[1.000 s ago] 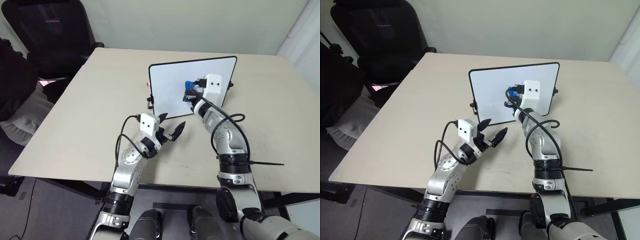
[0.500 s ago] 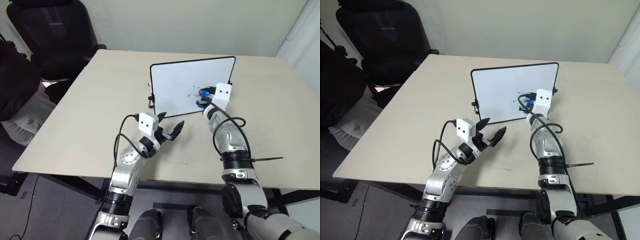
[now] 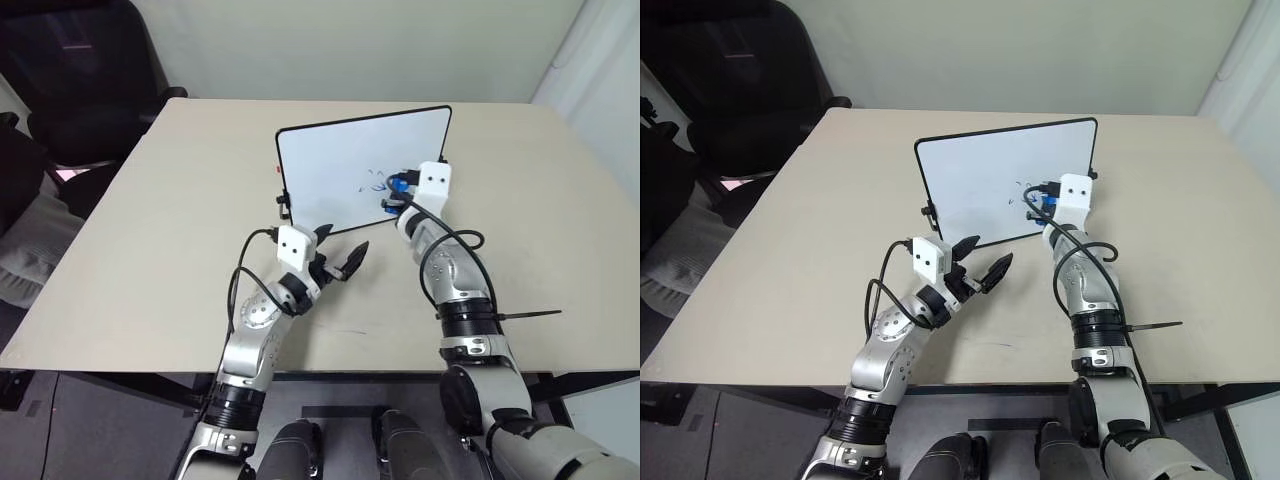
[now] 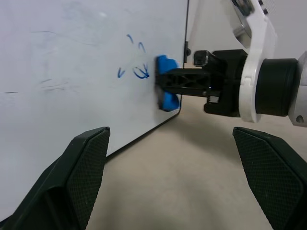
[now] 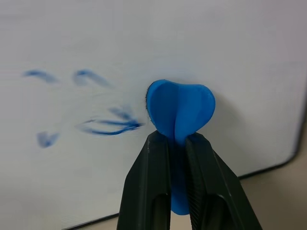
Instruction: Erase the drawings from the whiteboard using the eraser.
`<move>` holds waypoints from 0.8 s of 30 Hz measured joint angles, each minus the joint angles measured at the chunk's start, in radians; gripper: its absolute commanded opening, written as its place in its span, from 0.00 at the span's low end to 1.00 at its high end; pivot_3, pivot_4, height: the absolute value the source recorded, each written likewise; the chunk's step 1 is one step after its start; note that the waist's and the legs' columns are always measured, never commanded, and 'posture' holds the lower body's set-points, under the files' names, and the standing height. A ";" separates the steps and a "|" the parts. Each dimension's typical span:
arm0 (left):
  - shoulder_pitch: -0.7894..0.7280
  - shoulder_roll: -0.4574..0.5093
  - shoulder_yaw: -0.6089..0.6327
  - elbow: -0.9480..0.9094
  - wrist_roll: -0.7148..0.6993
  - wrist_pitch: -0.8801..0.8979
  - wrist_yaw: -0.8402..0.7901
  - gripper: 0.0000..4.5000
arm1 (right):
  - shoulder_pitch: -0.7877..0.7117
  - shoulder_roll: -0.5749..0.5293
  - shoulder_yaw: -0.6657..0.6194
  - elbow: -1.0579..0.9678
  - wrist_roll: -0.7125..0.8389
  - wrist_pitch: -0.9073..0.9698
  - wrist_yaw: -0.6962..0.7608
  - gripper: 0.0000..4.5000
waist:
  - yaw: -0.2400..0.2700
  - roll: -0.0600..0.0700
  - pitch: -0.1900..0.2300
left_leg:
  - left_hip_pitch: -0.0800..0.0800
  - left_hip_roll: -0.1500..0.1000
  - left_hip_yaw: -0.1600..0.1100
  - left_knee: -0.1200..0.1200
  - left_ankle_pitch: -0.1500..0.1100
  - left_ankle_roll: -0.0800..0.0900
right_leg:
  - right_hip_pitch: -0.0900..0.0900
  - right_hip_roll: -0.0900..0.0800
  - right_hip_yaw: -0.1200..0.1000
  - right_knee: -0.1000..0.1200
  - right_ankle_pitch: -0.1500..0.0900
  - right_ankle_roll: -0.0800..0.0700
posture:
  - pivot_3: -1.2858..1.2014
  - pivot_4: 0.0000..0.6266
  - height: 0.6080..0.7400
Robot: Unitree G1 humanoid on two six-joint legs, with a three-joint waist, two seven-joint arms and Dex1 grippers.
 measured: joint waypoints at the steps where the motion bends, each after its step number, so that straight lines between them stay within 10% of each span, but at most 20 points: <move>1: 0.000 0.000 0.000 0.000 0.000 0.000 0.000 1.00 | 0.000 0.008 0.013 -0.012 0.000 0.013 0.007 0.04 | 0.000 0.000 0.000 | 0.000 0.001 0.000 0.000 0.000 0.000 | 0.000 0.001 0.000 0.000 0.001 -0.001 | 0.52 0.24 1.00; 24: 0.001 -0.003 0.000 0.000 -0.005 0.000 0.000 1.00 | -0.050 -0.032 0.054 0.050 0.021 -0.002 0.050 0.04 | 0.026 0.000 0.000 | 0.000 0.004 0.000 0.002 -0.002 -0.016 | 0.001 0.002 -0.001 0.000 0.006 -0.011 | 0.52 0.24 1.00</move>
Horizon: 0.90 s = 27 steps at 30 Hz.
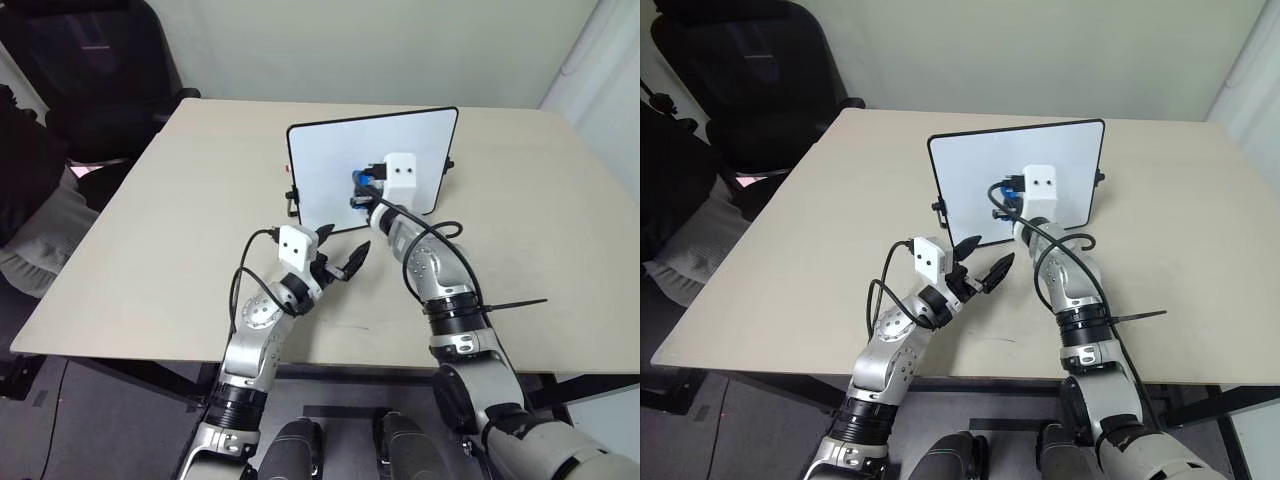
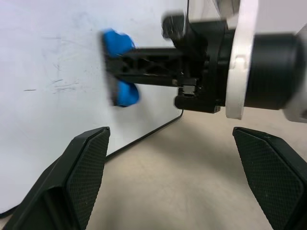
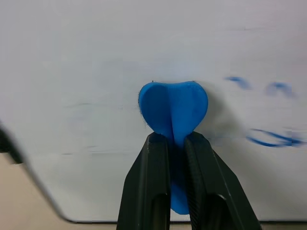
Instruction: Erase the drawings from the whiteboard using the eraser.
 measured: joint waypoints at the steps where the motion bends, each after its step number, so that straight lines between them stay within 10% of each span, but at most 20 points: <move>1: 0.000 0.001 0.000 0.000 0.000 0.000 0.000 1.00 | 0.000 -0.015 -0.016 0.026 -0.005 -0.016 -0.017 0.04 | 0.001 0.000 0.000 | 0.000 0.000 0.000 0.000 0.000 0.000 | 0.000 0.000 0.000 0.000 -0.002 0.003 | 0.52 0.24 1.00; 27: 0.000 0.003 -0.002 0.000 -0.010 0.000 0.002 1.00 | -0.014 0.019 0.091 0.016 -0.030 0.062 0.045 0.04 | -0.028 0.000 0.000 | -0.002 0.008 0.000 -0.001 0.001 0.001 | -0.010 0.008 0.000 -0.005 0.011 0.001 | 0.52 0.24 1.00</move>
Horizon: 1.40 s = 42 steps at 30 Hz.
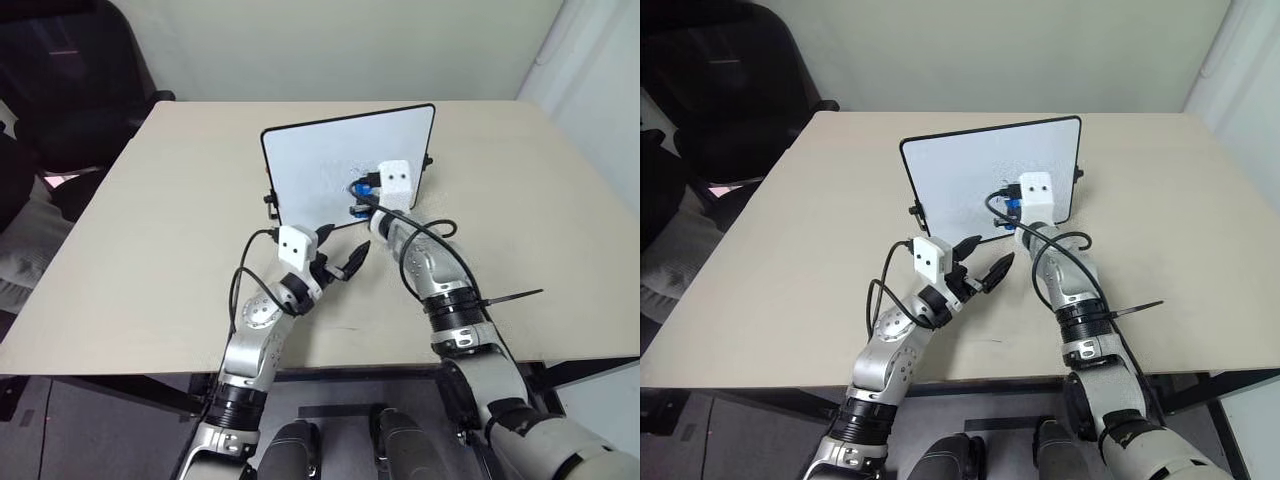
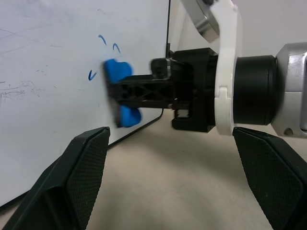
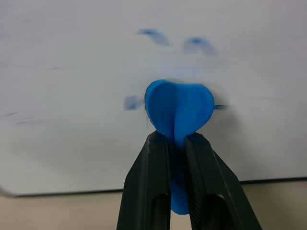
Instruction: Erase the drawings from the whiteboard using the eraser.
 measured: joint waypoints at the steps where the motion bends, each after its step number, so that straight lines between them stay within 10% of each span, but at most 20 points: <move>1: 0.000 0.000 0.000 0.000 0.000 0.000 0.000 1.00 | 0.001 0.004 0.010 -0.008 0.000 0.007 0.009 0.04 | 0.002 0.000 0.000 | 0.000 0.000 0.000 0.000 -0.002 -0.003 | 0.000 0.000 0.000 0.000 0.000 0.000 | 0.52 0.24 1.00; 26: 0.001 -0.004 -0.001 -0.006 -0.001 0.000 0.002 1.00 | -0.077 -0.085 -0.131 0.174 -0.008 -0.030 -0.104 0.04 | 0.026 0.000 0.000 | -0.001 0.000 0.000 0.001 0.001 -0.005 | -0.001 0.000 0.000 -0.002 0.005 -0.001 | 0.52 0.24 1.00; 42: 0.001 -0.012 -0.004 -0.006 -0.001 0.000 0.001 1.00 | -0.030 -0.006 0.000 0.000 -0.013 0.087 -0.004 0.04 | 0.006 0.000 0.000 | -0.003 0.002 0.000 0.001 0.005 0.005 | -0.005 0.003 -0.001 -0.006 0.008 -0.005 | 0.52 0.24 1.00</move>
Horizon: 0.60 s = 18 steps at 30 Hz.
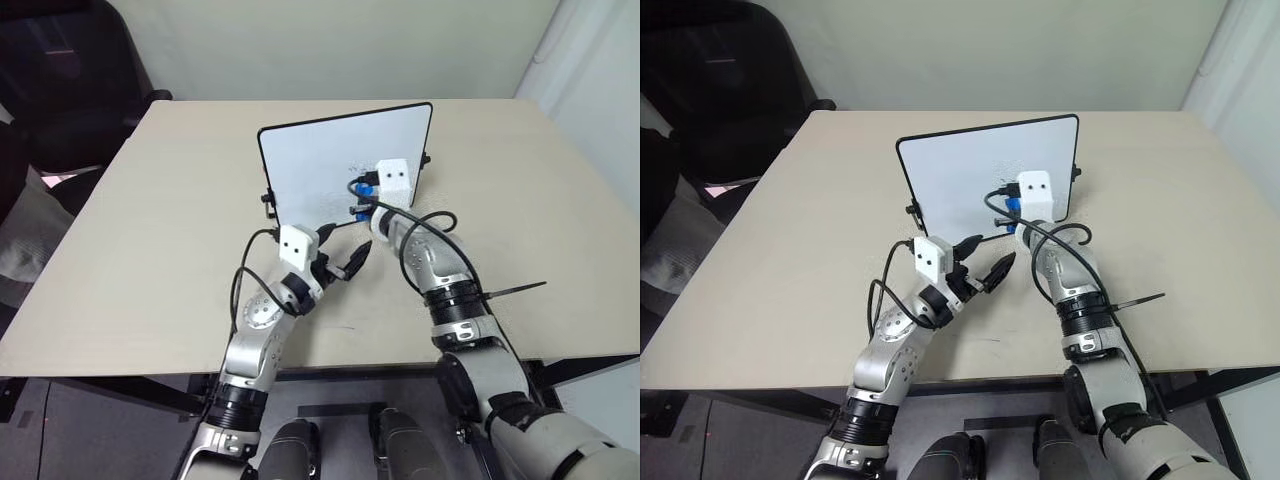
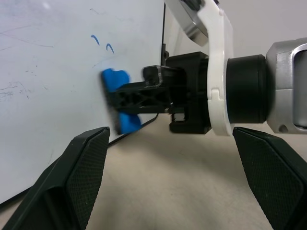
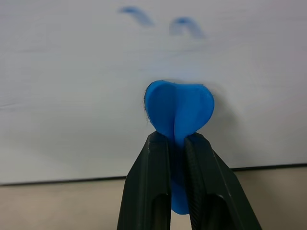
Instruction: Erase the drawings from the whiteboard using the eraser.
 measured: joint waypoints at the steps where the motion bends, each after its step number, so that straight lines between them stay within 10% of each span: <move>1: 0.000 0.000 0.000 0.000 0.000 0.000 0.000 1.00 | 0.002 0.000 0.006 -0.008 0.000 0.003 0.006 0.04 | 0.001 0.000 0.000 | 0.000 0.000 0.000 0.000 0.000 0.000 | 0.000 0.000 0.000 0.000 0.000 0.000 | 0.52 0.24 1.00; 18: 0.001 -0.001 0.001 0.000 0.000 0.000 0.001 1.00 | -0.063 -0.051 -0.092 0.008 0.019 -0.031 0.004 0.04 | 0.016 0.000 0.000 | -0.001 0.000 0.000 0.001 0.001 0.000 | 0.001 0.000 0.000 -0.001 0.002 -0.004 | 0.52 0.24 1.00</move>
